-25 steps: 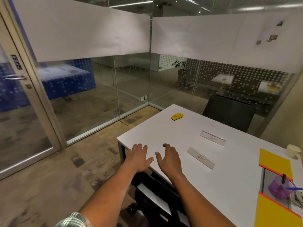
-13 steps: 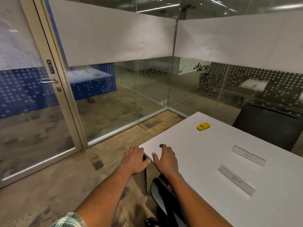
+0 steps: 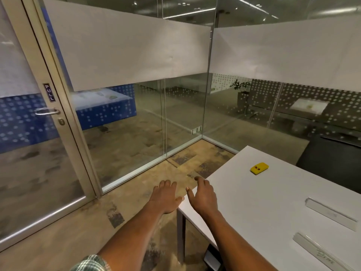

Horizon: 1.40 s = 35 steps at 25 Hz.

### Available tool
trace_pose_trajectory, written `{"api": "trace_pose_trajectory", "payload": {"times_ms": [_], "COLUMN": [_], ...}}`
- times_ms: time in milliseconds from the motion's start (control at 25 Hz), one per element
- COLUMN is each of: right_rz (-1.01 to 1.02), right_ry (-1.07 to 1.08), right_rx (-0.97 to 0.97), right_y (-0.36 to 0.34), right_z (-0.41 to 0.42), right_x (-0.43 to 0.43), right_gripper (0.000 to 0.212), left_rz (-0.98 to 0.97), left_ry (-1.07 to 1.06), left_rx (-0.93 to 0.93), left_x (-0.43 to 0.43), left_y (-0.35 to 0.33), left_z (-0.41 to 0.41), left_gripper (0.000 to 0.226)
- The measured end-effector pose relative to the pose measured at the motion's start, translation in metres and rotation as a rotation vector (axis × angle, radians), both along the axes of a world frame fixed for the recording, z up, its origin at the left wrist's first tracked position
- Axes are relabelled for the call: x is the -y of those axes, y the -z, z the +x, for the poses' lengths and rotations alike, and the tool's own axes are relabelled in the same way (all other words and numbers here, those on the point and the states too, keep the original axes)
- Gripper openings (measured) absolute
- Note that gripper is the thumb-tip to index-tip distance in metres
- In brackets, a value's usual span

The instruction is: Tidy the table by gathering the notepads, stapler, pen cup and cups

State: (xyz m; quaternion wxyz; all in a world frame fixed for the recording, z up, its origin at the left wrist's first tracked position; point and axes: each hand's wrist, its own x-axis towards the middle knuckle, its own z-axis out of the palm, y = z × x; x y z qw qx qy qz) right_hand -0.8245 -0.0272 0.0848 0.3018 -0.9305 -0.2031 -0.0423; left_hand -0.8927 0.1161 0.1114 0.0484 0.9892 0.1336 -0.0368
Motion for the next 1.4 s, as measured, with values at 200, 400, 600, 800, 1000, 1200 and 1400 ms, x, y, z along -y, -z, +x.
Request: {"api": "trace_pose_trajectory", "payload": {"times_ms": [200, 400, 600, 800, 1000, 1200, 1400], "right_rz": [-0.014, -0.025, 0.006, -0.001, -0.014, -0.019, -0.015], "right_ry": [0.032, 0.137, 0.230, 0.294, 0.333, 0.358, 0.417], "right_rx": [0.021, 0.027, 0.029, 0.010, -0.006, -0.009, -0.008], "right_y": [0.000, 0.004, -0.004, -0.014, -0.015, -0.010, -0.003], "right_z": [0.043, 0.091, 0.128, 0.154, 0.185, 0.230, 0.304], "right_x": [-0.056, -0.124, -0.195, -0.247, -0.276, -0.303, -0.319], "right_gripper": [0.058, 0.057, 0.057, 0.056, 0.052, 0.050, 0.054], "left_rz": [-0.006, -0.005, 0.028, 0.010, -0.015, -0.023, 0.010], "left_ry": [0.044, 0.155, 0.256, 0.327, 0.387, 0.413, 0.464], "left_rx": [-0.003, 0.010, 0.019, 0.035, 0.038, 0.042, 0.057], "left_x": [-0.055, -0.131, -0.213, -0.266, -0.293, -0.318, -0.332], "left_y": [0.006, 0.011, -0.003, -0.007, -0.002, 0.003, 0.005], "left_z": [0.053, 0.114, 0.171, 0.211, 0.247, 0.298, 0.377], "left_gripper": [0.069, 0.068, 0.069, 0.067, 0.067, 0.067, 0.065]}}
